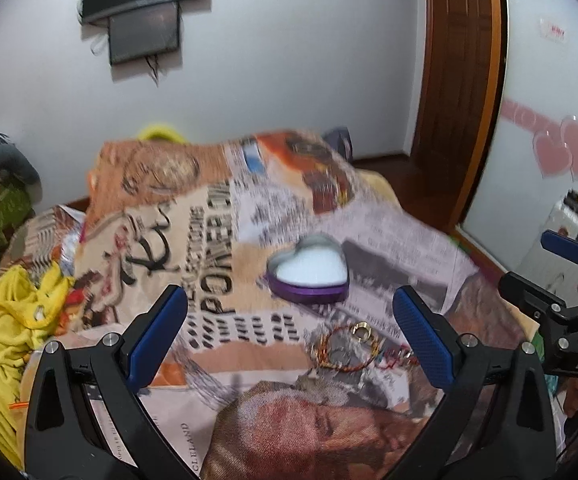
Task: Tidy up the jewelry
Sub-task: 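Lower both tools toward the jewelry pile beside the purple heart tin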
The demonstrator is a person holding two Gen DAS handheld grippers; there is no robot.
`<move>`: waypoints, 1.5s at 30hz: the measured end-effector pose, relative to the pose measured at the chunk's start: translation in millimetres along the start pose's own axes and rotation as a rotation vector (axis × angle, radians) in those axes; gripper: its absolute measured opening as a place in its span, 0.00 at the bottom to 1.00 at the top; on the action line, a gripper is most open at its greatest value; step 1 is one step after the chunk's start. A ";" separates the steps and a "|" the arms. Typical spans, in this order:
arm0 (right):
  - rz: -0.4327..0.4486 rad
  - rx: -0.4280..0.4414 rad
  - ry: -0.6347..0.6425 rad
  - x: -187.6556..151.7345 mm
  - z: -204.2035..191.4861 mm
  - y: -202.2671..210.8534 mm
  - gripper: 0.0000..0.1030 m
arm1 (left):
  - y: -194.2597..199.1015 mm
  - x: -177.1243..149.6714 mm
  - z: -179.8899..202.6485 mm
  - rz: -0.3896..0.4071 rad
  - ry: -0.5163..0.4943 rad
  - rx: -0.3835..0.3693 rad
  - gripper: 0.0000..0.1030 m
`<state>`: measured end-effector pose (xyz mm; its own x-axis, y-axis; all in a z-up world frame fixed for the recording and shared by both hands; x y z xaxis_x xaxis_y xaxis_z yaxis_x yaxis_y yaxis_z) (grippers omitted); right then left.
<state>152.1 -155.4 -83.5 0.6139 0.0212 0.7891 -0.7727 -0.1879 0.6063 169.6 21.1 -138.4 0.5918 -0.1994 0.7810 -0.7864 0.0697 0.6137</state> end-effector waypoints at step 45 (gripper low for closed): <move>-0.373 0.208 0.060 -61.2 -26.3 -80.5 0.19 | -103.6 -57.7 18.8 -0.331 0.063 -0.277 0.04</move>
<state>172.5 -115.8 -178.0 0.8297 0.1812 0.5280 -0.4473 -0.3501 0.8230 213.6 7.0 -249.2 0.8206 -0.1954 0.5371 -0.4802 0.2737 0.8333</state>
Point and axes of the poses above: each gripper's, at about its wrist camera, not at the fingertips, and y roughly against the way its jaws point, z to its right, x to its top, the point moved 2 cm from there along -y, roughly the way its jaws point, and after that the axes turned 10 degrees about -y, right-handed, at the moved point
